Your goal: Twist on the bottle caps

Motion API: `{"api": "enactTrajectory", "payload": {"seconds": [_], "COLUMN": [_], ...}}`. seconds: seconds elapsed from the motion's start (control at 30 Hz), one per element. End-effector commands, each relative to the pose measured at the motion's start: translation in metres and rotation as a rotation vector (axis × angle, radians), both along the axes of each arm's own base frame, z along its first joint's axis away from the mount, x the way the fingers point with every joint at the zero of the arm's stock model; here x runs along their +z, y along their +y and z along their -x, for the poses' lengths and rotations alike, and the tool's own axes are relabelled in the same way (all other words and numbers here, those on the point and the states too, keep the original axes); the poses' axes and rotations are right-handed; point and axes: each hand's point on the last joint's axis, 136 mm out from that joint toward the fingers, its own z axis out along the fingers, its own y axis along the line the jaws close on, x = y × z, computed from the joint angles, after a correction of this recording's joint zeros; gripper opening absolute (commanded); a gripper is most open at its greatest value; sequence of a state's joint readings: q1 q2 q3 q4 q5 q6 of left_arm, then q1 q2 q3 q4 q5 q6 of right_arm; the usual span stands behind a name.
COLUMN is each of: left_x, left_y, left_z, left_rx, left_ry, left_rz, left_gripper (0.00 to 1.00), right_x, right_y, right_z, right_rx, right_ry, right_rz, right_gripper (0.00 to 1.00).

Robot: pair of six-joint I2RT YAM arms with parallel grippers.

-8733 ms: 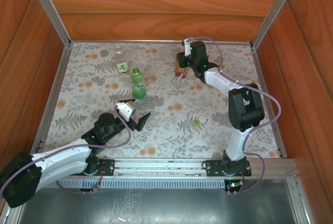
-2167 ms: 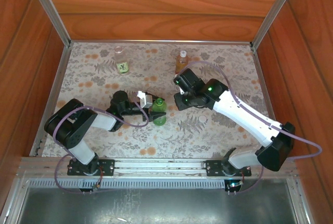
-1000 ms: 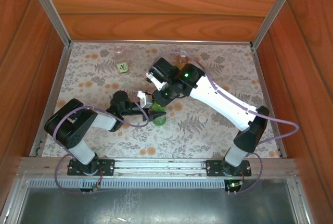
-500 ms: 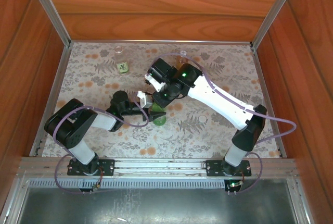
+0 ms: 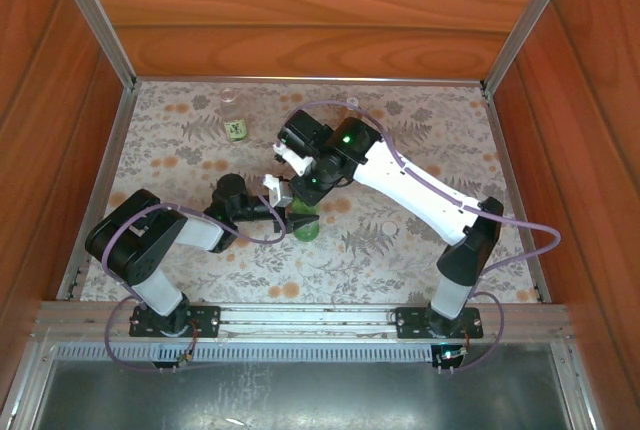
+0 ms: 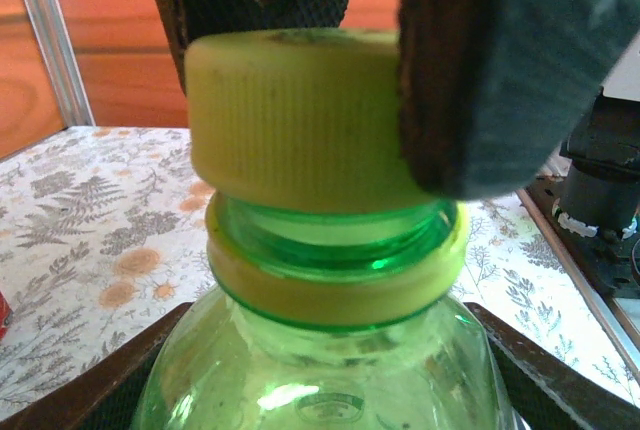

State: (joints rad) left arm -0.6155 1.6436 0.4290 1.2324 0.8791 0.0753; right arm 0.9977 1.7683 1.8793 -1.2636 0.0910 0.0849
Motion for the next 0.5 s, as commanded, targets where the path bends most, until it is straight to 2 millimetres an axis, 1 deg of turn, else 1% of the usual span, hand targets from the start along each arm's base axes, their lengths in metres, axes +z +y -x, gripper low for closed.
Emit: {"api": "enactTrajectory", "payload": {"seconds": [0.0,0.2,0.33,0.47], "left_x": [-0.0202,-0.0213,-0.0213,-0.0204], "left_y": [0.0027,0.0033,0.0025,0.0028], "left_z": [0.0018,0.0014,0.0015,0.0017], "left_rx": [-0.006,-0.003,-0.008,-0.008], "left_ry": [0.045,0.047,0.049,0.047], "left_rz": [-0.052,-0.054,-0.054,-0.052], "left_gripper": [0.66,0.66,0.66,0.66], "right_x": [-0.0096,-0.0114,-0.0121,-0.0174], "right_y": [0.0001,-0.0011,-0.0018,-0.0004], "right_z": [0.0098,0.0117,0.0127,0.0147], "right_rx": [0.048,0.053,0.064,0.087], "right_ry": [0.031,0.025,0.023,0.035], "right_rz": [0.053,0.06,0.096,0.129], "right_gripper": [0.35,0.34,0.34,0.34]}}
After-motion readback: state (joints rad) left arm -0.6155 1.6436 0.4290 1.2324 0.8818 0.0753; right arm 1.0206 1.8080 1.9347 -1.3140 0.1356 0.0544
